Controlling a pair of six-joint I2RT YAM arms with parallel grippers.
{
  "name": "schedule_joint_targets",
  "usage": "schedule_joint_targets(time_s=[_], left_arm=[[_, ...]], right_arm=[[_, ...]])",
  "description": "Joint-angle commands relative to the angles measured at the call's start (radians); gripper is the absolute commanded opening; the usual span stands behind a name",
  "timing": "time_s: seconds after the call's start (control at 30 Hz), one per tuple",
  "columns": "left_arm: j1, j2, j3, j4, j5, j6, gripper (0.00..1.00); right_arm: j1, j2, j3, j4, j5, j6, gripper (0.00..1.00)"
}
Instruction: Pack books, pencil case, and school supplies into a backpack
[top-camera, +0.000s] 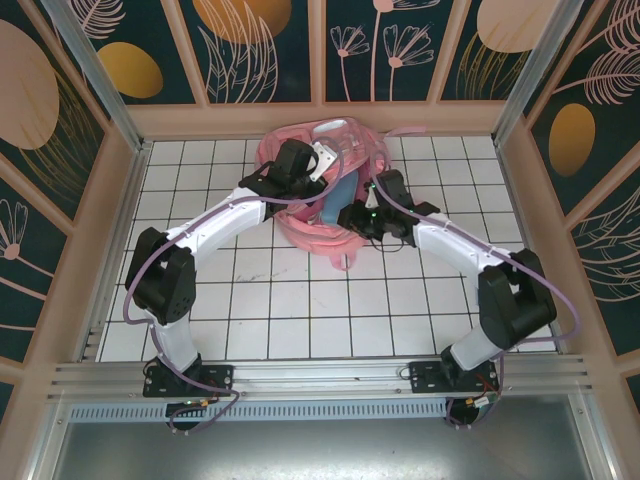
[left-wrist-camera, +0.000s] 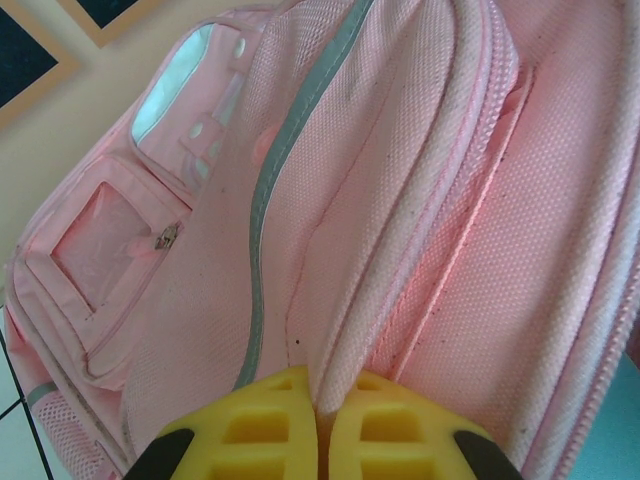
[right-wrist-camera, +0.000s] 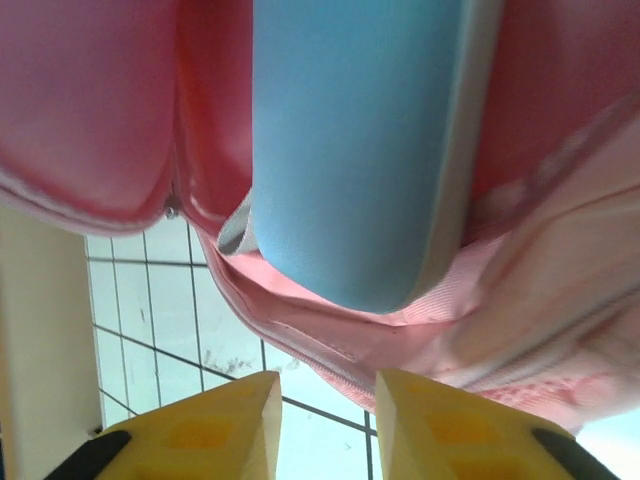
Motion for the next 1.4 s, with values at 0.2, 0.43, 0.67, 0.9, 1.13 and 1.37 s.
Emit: schedule_joint_targets(time_s=[0.2, 0.43, 0.67, 0.9, 1.13, 1.37], left_arm=[[0.008, -0.031, 0.057, 0.056, 0.021, -0.038, 0.0], [0.007, -0.04, 0.049, 0.046, 0.05, -0.046, 0.0], [0.008, -0.027, 0.059, 0.032, 0.127, -0.087, 0.0], [0.007, 0.009, 0.102, -0.001, 0.244, -0.128, 0.0], [0.008, 0.061, 0.137, -0.035, 0.429, -0.173, 0.0], [0.008, 0.112, 0.193, 0.026, 0.59, -0.312, 0.0]], right_arm=[[0.03, 0.084, 0.024, 0.057, 0.136, 0.041, 0.2], [-0.018, 0.167, 0.051, 0.289, 0.324, 0.013, 0.19], [-0.049, 0.223, 0.054, 0.484, 0.301, 0.037, 0.19], [-0.101, 0.166, -0.079, 0.627, 0.174, 0.096, 0.2], [-0.135, -0.082, -0.28, 0.494, 0.152, 0.075, 0.39], [-0.163, -0.318, -0.359, 0.22, 0.287, 0.054, 0.56]])
